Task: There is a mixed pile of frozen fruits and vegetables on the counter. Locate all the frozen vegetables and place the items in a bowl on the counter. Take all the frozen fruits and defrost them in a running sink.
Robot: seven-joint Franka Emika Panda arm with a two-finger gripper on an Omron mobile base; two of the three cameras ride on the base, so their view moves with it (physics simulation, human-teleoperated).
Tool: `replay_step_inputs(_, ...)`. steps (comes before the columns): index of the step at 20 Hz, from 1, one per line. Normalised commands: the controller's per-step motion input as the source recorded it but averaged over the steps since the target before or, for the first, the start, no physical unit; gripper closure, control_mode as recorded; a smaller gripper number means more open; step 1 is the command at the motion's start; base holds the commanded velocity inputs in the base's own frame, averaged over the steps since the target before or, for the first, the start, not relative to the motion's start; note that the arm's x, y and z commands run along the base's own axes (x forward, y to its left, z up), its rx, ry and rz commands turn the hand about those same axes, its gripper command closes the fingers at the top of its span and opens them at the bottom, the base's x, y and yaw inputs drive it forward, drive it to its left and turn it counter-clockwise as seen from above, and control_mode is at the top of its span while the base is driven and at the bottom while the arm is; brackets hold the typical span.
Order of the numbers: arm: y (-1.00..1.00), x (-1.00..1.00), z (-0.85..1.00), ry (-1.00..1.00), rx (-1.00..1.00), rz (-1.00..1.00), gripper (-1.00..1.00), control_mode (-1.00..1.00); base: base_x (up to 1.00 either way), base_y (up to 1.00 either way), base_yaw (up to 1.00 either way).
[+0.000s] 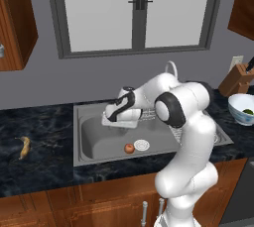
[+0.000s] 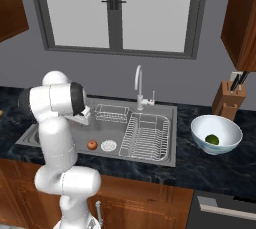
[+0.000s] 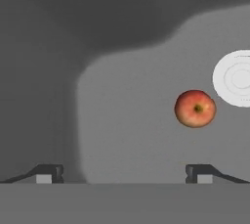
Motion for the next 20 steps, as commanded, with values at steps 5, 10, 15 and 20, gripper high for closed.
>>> replay_step_inputs(5,0.52,-0.73,1.0,0.0,0.06,0.0,-1.0,-1.0,0.0,0.0,0.0)
replay_step_inputs(10,0.66,-0.61,1.0,-0.02,0.08,0.02,-1.0,-1.0,0.0,0.0,0.0)
replay_step_inputs(15,0.7,-0.42,0.99,-0.03,0.07,0.09,-1.0,-1.0,0.0,0.0,0.0)
replay_step_inputs(20,0.7,-0.12,0.68,0.0,0.02,0.11,-1.0,-1.0,0.0,0.0,0.0)
